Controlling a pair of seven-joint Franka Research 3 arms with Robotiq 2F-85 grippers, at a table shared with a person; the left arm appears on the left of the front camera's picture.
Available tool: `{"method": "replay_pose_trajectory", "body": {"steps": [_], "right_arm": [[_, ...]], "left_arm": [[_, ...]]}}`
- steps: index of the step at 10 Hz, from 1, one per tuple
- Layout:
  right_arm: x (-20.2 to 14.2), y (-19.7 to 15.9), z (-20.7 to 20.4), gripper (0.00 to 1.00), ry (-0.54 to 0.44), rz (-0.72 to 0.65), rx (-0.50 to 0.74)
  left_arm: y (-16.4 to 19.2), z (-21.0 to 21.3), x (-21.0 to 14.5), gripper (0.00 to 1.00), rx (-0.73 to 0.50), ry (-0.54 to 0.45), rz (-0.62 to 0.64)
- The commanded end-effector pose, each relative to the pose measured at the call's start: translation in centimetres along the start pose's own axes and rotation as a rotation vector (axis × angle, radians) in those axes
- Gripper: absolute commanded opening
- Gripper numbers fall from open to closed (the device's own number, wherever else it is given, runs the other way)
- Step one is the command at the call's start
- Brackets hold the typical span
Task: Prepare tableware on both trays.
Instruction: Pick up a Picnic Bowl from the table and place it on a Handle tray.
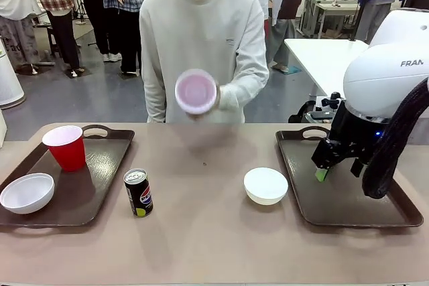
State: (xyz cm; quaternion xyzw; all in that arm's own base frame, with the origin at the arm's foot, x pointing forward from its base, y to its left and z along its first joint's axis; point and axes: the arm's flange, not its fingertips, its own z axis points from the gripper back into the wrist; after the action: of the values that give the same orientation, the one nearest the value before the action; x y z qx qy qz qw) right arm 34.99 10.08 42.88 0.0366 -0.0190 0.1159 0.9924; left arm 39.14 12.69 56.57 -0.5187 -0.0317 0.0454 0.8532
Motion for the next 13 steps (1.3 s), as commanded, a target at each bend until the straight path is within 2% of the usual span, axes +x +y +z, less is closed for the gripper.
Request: {"method": "replay_pose_trajectory", "body": {"steps": [1, 3, 5, 7, 11, 13], "right_arm": [[0.4, 2.6, -2.6, 1.0, -0.03, -0.074, 0.014], [1.4, 5.1, -5.9, 1.0, 0.018, -0.098, -0.007], [2.7, 7.0, -8.9, 1.0, 0.086, -0.152, 0.033], [3.2, 9.1, -11.1, 1.0, 0.079, -0.14, -0.011], [2.6, 9.6, -10.6, 1.0, 0.063, -0.095, -0.009], [0.3, 9.8, -9.1, 1.0, 0.07, -0.002, -0.04]], "left_arm": [[-0.5, 0.1, -0.2, 0.76, -0.017, -0.003, 0.016], [-0.5, 0.1, -0.2, 0.76, -0.017, -0.003, 0.016], [-0.5, 0.1, -0.2, 0.76, -0.017, -0.003, 0.016], [-0.5, 0.1, -0.2, 0.76, -0.017, -0.003, 0.016], [-0.5, 0.1, -0.2, 0.76, -0.017, -0.003, 0.016], [-0.5, 0.1, -0.2, 0.76, -0.017, -0.003, 0.016]]}}
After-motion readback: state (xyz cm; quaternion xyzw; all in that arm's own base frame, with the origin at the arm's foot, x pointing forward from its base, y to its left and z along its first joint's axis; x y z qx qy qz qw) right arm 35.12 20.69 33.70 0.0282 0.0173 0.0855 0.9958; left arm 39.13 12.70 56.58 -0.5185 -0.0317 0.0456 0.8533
